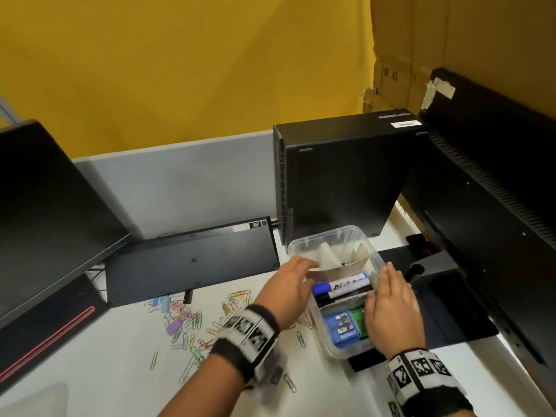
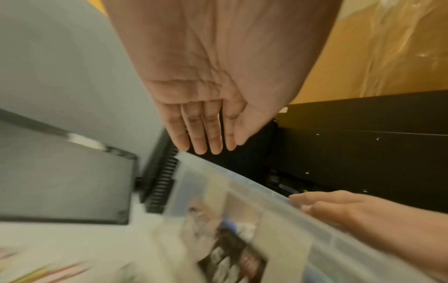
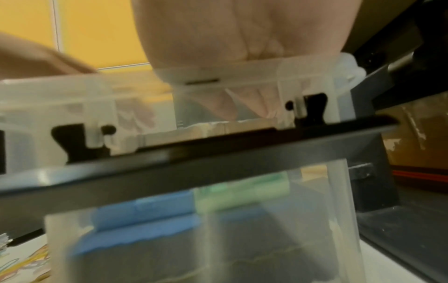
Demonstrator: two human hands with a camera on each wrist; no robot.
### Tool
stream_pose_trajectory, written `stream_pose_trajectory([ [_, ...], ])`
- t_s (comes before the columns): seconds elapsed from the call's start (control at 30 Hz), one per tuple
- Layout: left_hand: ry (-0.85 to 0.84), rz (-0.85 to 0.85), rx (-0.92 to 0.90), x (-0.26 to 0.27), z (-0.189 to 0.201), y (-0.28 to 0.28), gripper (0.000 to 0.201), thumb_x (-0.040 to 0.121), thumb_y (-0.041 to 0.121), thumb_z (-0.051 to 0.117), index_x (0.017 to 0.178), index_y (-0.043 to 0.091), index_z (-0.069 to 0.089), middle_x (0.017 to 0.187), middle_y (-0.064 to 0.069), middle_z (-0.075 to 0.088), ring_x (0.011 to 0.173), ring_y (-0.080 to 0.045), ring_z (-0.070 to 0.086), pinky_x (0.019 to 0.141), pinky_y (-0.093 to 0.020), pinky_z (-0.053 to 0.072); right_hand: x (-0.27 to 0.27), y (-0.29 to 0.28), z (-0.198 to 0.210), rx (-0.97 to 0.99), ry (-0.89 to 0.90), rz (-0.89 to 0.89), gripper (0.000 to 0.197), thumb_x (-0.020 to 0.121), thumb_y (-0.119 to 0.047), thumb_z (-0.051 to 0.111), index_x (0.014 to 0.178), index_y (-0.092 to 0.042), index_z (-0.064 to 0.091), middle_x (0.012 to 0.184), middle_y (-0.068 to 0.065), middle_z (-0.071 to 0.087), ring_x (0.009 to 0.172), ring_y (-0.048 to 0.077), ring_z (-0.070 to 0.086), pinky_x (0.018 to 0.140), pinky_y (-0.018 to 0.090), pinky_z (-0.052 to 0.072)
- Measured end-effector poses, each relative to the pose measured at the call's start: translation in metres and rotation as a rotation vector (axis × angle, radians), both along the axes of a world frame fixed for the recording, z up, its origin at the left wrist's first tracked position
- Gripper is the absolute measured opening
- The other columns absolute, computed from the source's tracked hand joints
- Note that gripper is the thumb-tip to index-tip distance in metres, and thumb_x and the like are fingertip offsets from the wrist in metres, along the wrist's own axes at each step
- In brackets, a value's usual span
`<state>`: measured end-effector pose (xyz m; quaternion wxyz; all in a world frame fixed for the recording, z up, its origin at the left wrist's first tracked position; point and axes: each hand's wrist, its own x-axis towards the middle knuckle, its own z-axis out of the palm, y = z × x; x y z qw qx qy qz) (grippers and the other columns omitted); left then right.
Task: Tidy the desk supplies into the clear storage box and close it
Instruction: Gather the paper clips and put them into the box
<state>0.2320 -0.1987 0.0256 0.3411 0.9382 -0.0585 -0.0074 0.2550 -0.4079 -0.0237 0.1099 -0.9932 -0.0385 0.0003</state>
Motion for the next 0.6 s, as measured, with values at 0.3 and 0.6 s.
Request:
stream_pose_trajectory([
  [0.3, 0.216, 0.456, 0.181, -0.181, -0.088, 0.152, 0.031, 0.095, 0.019, 0.046, 0.124, 0.027, 0.051, 0.127, 0.008, 0.05, 0.117, -0.013, 0.044, 0.098, -0.021, 0.035, -0.041, 0.053, 0.011, 0.168, -0.12, 0.182, 0.055, 0.091, -0.013, 0.049, 0.143, -0.009, 0.034, 0.152, 0.01, 0.032, 0.144, 0.025, 0.021, 0.118, 0.043, 0.015],
  [0.6, 0.174, 0.309, 0.347, -0.144, -0.099, 0.208, 0.053, 0.095, 0.006, 0.039, 0.144, 0.023, 0.032, 0.148, 0.003, 0.035, 0.133, -0.016, 0.034, 0.111, -0.027, 0.031, -0.098, 0.18, -0.019, 0.211, -0.028, 0.657, 0.049, 0.093, -0.033, 0.024, 0.136, -0.021, 0.045, 0.149, -0.005, 0.036, 0.143, 0.013, 0.022, 0.115, 0.036, 0.028],
])
